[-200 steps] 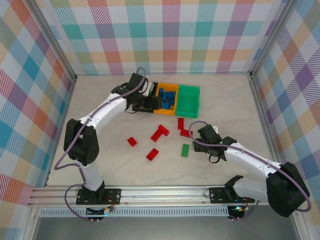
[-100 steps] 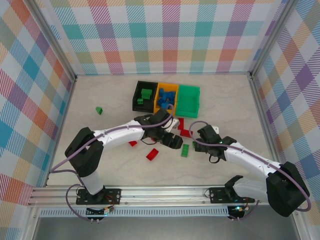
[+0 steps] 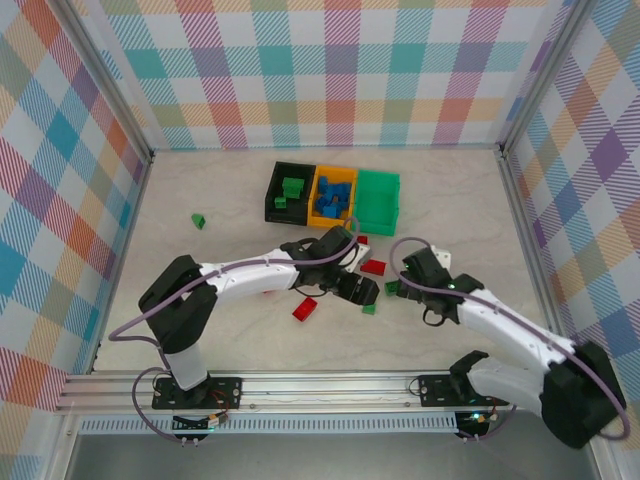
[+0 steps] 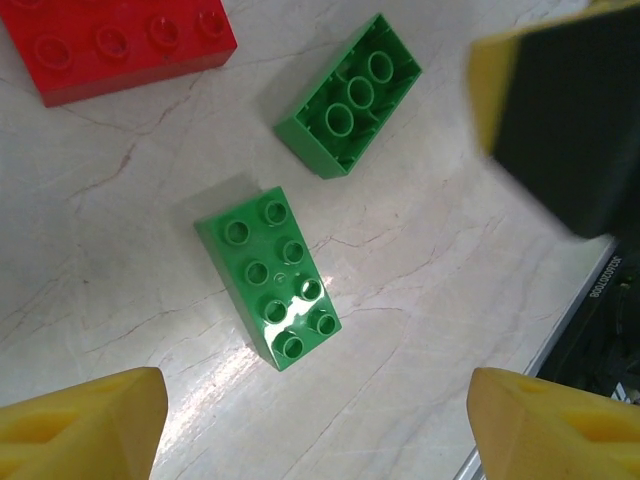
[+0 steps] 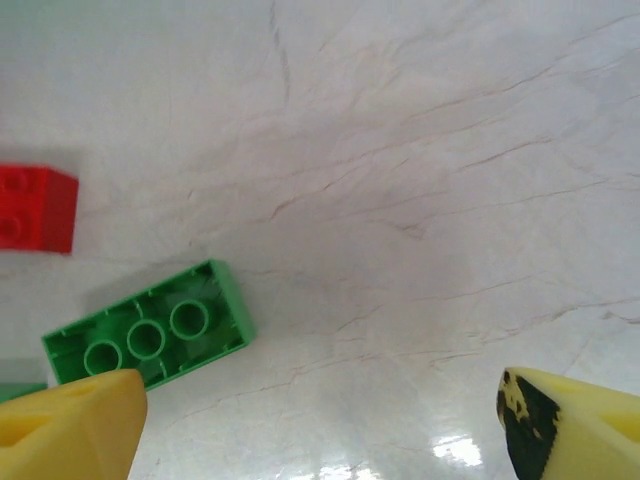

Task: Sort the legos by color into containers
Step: Pick up the lego from the middle-left of the table.

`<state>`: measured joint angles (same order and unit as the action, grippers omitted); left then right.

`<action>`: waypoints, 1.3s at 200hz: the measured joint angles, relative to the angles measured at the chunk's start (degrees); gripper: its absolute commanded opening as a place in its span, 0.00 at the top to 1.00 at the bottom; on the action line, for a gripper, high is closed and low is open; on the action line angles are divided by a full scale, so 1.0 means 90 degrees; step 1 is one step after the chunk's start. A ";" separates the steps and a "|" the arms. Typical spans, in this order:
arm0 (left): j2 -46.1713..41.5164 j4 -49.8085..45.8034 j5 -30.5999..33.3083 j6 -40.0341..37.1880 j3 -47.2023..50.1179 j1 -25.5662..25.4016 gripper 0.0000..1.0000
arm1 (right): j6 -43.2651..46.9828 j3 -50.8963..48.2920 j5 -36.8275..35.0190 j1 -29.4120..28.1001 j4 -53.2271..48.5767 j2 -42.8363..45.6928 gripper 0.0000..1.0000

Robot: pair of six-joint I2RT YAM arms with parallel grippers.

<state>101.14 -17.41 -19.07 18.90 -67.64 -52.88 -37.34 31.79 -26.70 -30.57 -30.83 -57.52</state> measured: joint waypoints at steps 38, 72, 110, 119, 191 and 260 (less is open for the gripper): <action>0.0406 -0.0097 0.0085 0.0092 -0.0168 -0.0209 0.23 | -0.0141 -0.0542 0.0316 0.0838 -0.0012 0.1375 0.09; 0.0707 -0.0321 0.0204 0.0092 -0.0561 -0.0398 0.24 | -0.0136 -0.0641 0.0648 0.1083 -0.0005 0.1382 0.09; 0.1044 -0.0692 0.0430 0.0090 -0.0974 -0.0537 0.27 | -0.0087 -0.0636 0.0986 0.1117 0.0124 0.0823 0.08; 0.1127 -0.0801 0.0515 0.0090 -0.1052 -0.0554 0.27 | -0.0075 -0.0622 0.1056 0.1117 0.0141 0.0692 0.08; 0.1715 -0.1421 0.0750 0.0112 -0.1598 -0.0568 0.39 | 0.0061 -0.0556 0.1309 0.1117 0.0240 0.0503 0.08; 0.1758 -0.1528 0.0770 0.0245 -0.1620 -0.0556 0.63 | 0.0085 -0.0556 0.1387 0.1117 0.0284 0.0515 0.08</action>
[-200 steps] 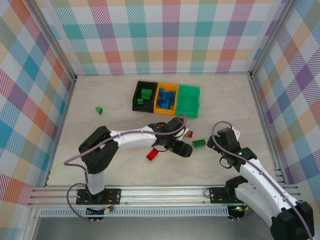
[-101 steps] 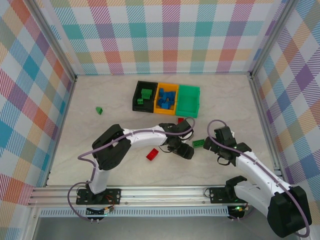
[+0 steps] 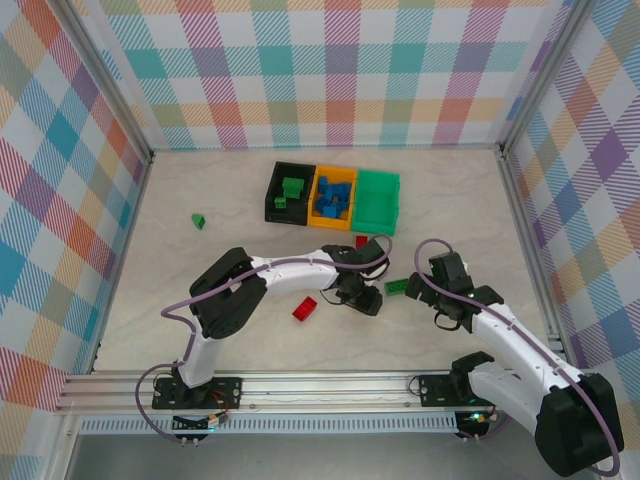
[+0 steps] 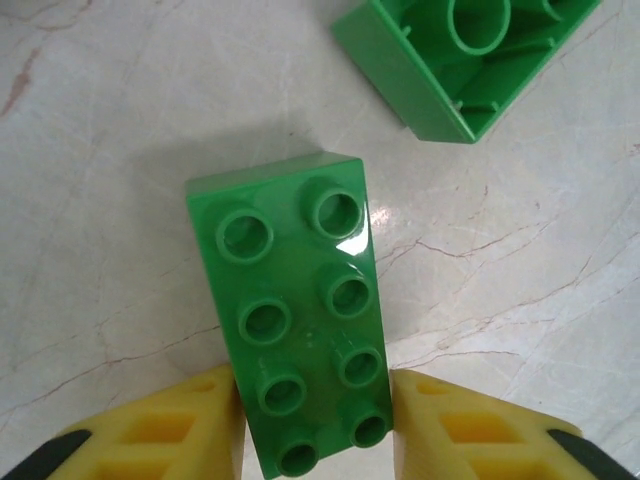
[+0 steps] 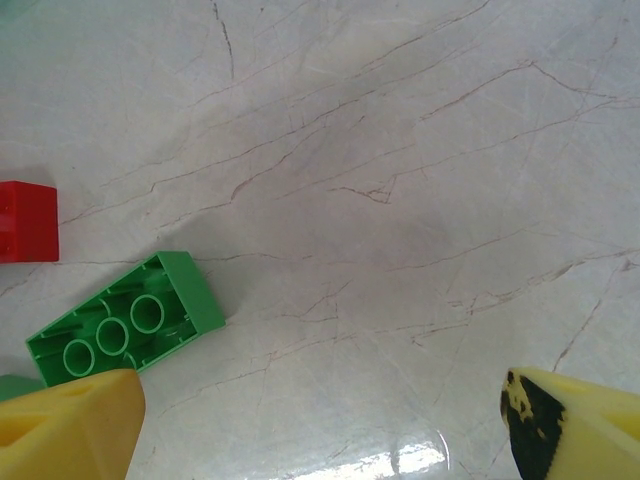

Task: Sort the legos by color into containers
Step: Pick up the lego from the middle-left of the table, then place the lego in the container.

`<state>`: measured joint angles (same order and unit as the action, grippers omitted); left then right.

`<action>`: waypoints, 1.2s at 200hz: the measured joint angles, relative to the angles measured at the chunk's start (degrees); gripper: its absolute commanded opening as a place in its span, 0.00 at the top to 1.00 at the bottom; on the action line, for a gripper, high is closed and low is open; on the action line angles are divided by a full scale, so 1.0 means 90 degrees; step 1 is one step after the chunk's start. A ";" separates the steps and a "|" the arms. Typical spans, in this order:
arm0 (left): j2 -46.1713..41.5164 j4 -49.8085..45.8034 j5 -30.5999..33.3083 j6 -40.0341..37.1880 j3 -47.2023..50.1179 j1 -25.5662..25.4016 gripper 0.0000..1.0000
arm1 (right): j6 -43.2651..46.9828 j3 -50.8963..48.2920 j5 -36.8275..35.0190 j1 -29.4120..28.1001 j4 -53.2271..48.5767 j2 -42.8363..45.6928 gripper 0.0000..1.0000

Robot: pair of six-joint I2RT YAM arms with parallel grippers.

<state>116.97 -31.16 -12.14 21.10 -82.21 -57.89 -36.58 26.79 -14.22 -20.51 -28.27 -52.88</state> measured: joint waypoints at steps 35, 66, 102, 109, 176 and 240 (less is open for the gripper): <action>-0.0124 0.0687 -0.0393 0.0427 0.0386 0.0180 0.63 | 0.0019 0.0000 0.0002 0.0000 0.0010 -0.0010 0.08; -0.0270 0.1071 -0.0585 0.0563 0.0675 0.0306 0.63 | 0.0022 0.0000 0.0007 0.0000 0.0024 -0.0010 0.08; -0.0585 0.1180 -0.0527 0.0559 0.1018 0.0459 0.63 | 0.0022 0.0000 0.0027 0.0000 0.0027 -0.0012 0.08; -0.0724 0.1180 -0.0500 0.0559 0.1122 0.0512 0.63 | 0.0019 0.0000 0.0027 0.0000 0.0027 -0.0012 0.08; -0.2055 0.1032 0.0034 0.0221 0.1287 0.1443 0.63 | 0.0022 0.0000 0.0049 0.0000 0.0041 -0.0039 0.08; -0.2125 0.0284 0.0085 -0.0153 0.0364 0.3067 0.63 | 0.0068 0.0000 0.0049 0.0000 0.0044 -0.0049 0.08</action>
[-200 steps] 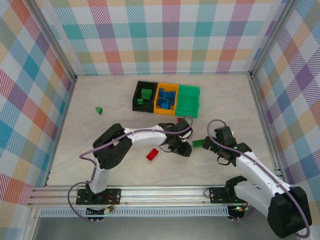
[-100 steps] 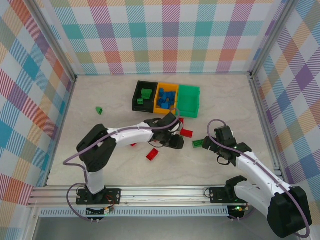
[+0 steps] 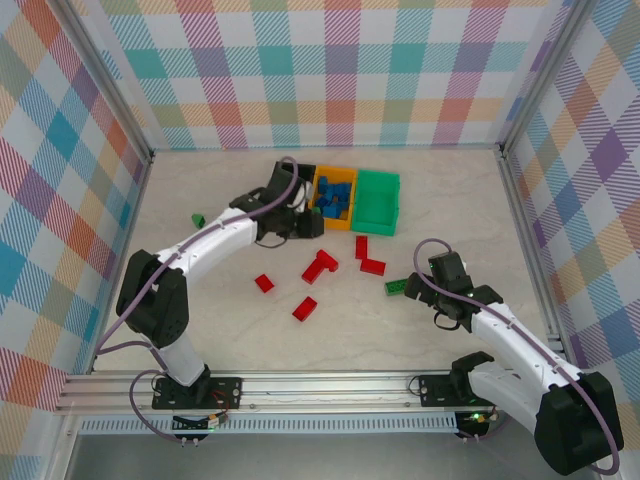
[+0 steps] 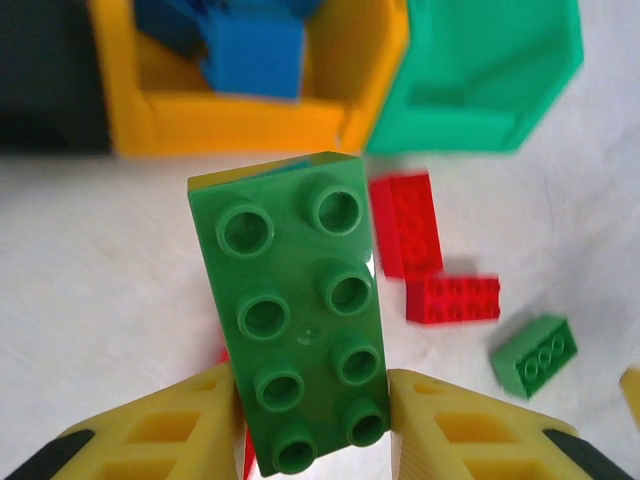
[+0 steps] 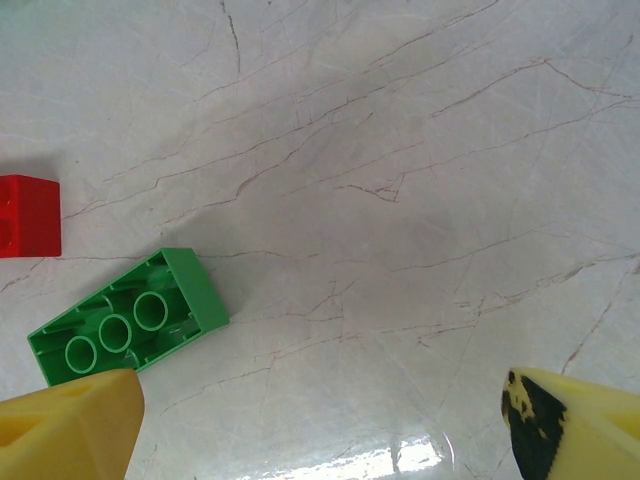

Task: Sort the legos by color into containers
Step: Place the lego in the container, then pick up the lego from the center of the table.

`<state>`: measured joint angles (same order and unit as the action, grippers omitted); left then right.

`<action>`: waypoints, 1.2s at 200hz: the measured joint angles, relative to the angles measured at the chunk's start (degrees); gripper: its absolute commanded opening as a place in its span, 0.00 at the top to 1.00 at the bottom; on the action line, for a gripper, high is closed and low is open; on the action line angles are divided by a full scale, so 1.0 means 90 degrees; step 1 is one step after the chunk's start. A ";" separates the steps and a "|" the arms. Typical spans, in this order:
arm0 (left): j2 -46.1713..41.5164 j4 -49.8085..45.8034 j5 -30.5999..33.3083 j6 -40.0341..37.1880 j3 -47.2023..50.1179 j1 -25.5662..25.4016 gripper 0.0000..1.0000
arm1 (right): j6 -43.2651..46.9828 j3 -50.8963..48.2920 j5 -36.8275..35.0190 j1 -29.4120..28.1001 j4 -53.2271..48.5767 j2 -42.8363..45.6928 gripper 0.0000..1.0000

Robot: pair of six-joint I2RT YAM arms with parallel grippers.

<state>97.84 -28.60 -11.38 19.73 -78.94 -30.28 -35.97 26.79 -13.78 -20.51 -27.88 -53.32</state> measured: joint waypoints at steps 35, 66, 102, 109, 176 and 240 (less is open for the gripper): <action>0.0644 -0.0192 -0.0357 -0.0070 -0.0911 0.0755 0.61 | 0.0005 0.0000 0.0000 0.0000 0.0000 0.0000 0.07; 0.1540 -0.0442 -0.0627 -0.0204 -0.1836 0.1219 0.50 | 0.0032 0.0000 0.0002 0.0000 0.0002 0.0000 0.08; 0.2322 -0.0828 -0.0661 -0.0325 -0.2769 0.1511 0.27 | 0.0046 0.0000 0.0002 0.0000 0.0000 0.0000 0.07; 0.2334 -0.0833 -0.0661 -0.0323 -0.2776 0.1513 0.26 | 0.0046 0.0000 0.0000 0.0000 0.0000 0.0002 0.07; 0.1190 -0.0415 -0.0663 -0.0321 -0.1239 0.1127 0.28 | 0.0046 0.0000 0.0000 0.0000 0.0002 0.0109 0.07; 0.0058 0.0539 -0.0760 -0.0471 0.0165 -0.0270 0.29 | 0.0044 0.0000 -0.0005 0.0000 0.0000 0.0051 0.07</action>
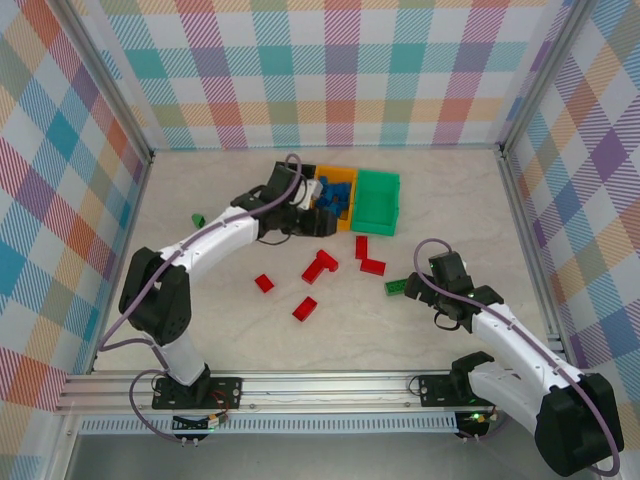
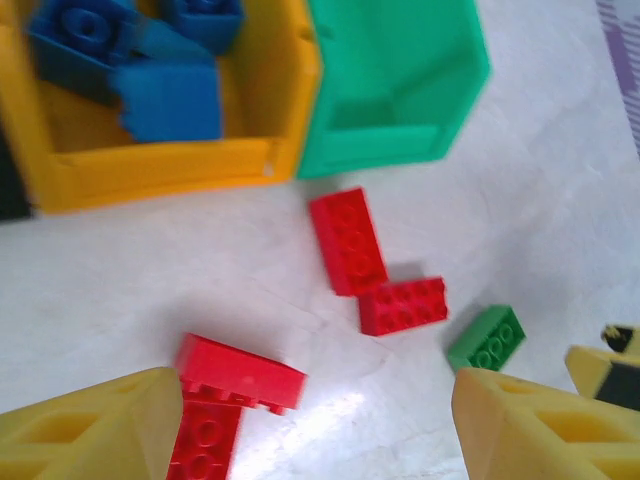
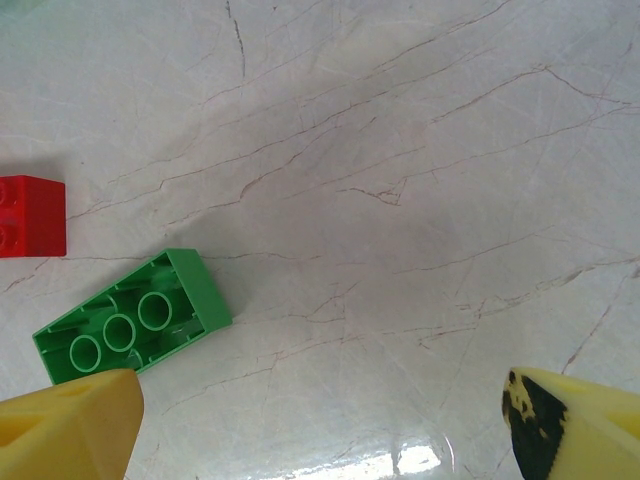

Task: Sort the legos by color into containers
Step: Pick up the lego from the center of the table.

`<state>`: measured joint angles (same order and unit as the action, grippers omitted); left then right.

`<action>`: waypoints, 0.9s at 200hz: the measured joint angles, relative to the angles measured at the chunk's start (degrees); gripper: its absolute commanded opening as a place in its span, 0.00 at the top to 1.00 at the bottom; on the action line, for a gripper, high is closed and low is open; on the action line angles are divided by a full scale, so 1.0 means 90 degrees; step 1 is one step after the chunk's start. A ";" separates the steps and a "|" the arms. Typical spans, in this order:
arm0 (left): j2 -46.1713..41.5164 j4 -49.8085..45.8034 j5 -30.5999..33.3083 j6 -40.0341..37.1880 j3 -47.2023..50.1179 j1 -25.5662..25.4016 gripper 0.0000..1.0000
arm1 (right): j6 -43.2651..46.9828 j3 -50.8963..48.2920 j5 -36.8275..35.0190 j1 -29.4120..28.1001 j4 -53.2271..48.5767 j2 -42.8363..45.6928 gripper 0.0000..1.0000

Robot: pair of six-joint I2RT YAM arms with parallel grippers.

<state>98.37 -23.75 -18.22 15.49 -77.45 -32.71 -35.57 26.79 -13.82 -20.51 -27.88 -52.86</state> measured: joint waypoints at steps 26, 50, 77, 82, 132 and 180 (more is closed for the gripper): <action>0.0085 0.0393 -0.0041 0.0017 0.0272 -0.0571 0.29 | -0.0005 0.0000 -0.0022 0.0000 -0.0002 0.0124 0.07; 0.0401 0.0806 -0.0100 0.0010 0.0253 -0.1110 0.29 | -0.0117 0.0000 -0.0148 0.0036 -0.0007 0.0223 0.07; 0.0930 0.0869 -0.0192 -0.0155 -0.0034 -0.1671 0.30 | -0.0170 0.0000 -0.0117 0.0272 -0.0002 0.0051 0.07; 0.1022 0.0860 -0.0194 -0.0216 -0.0104 -0.1756 0.30 | -0.0175 0.0002 -0.0100 0.0338 -0.0007 -0.0012 0.07; 0.1367 0.0614 -0.0362 -0.0981 -0.0551 -0.2174 0.31 | -0.0299 0.0007 0.0308 0.1129 -0.0046 -0.0311 0.07; 0.2025 0.0131 -0.0403 -0.1766 -0.1287 -0.2239 0.32 | -0.0316 -0.0010 0.1056 0.1994 -0.0010 -0.0097 0.07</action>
<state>116.60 -22.57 -21.85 -0.40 -89.03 -52.86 -38.41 26.70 -4.32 -2.57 -27.97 -53.74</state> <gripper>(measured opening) 0.681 0.931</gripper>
